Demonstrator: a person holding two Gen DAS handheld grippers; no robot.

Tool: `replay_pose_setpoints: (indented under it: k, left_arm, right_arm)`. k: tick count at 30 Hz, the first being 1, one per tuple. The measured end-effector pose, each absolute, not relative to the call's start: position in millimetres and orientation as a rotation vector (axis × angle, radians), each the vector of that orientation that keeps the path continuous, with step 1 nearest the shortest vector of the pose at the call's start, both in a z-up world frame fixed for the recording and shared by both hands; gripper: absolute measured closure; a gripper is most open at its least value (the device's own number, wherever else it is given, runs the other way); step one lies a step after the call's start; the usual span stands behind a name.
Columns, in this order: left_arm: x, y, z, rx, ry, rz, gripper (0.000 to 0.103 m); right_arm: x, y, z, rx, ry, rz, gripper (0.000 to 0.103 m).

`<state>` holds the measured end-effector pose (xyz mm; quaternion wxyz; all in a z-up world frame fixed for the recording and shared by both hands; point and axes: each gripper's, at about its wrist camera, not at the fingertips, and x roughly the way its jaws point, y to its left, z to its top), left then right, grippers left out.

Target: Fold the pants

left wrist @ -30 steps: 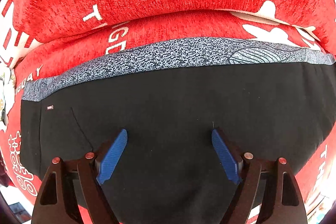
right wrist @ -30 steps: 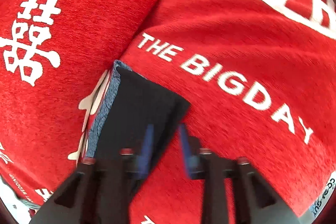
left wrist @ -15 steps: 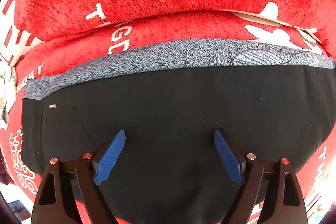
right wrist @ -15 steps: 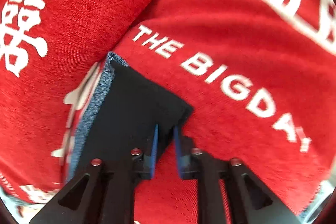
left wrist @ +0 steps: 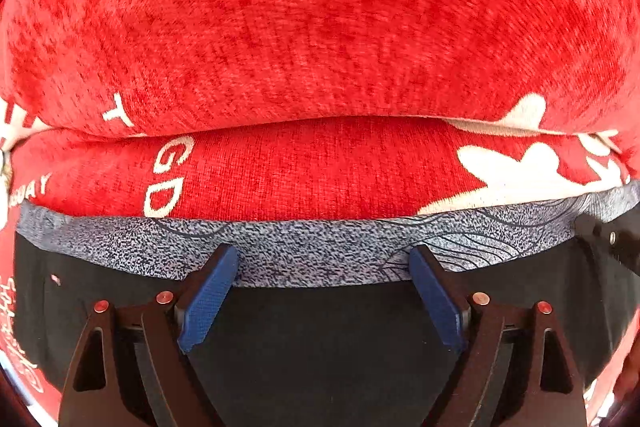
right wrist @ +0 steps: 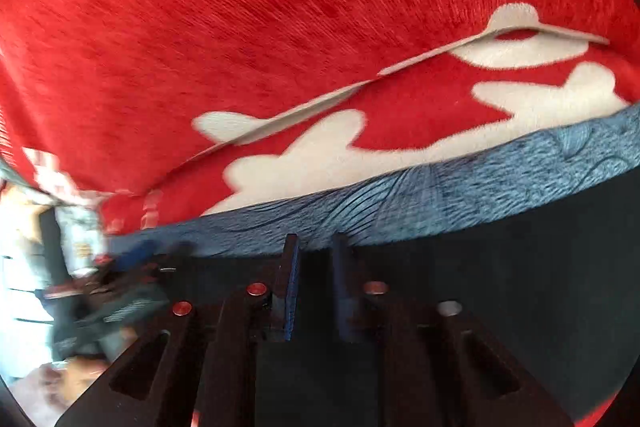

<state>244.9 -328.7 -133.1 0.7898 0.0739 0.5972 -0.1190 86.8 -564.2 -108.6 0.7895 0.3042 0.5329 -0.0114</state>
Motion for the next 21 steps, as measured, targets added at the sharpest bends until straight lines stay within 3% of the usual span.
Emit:
replay_pose_setpoints:
  k: [7,9,12,21]
  left_arm:
    - [253,-286,-114,0.167,1.295,-0.191,0.014]
    - [250,-267,-101,0.171,1.27,-0.18,0.014]
    - [241,-245,-96,0.212,1.274,-0.157,0.014]
    - [173,-210,-99,0.231,1.36,-0.153,0.014]
  right_arm:
    - [49,-663,-99,0.737,1.088,-0.382,0.101]
    - [43,-664,-85,0.725,1.104,-0.413,0.094]
    - [36,-629,-71,0.692,1.135,-0.31,0.084]
    - [-6,-467,-69,0.468,1.266,-0.01,0.084]
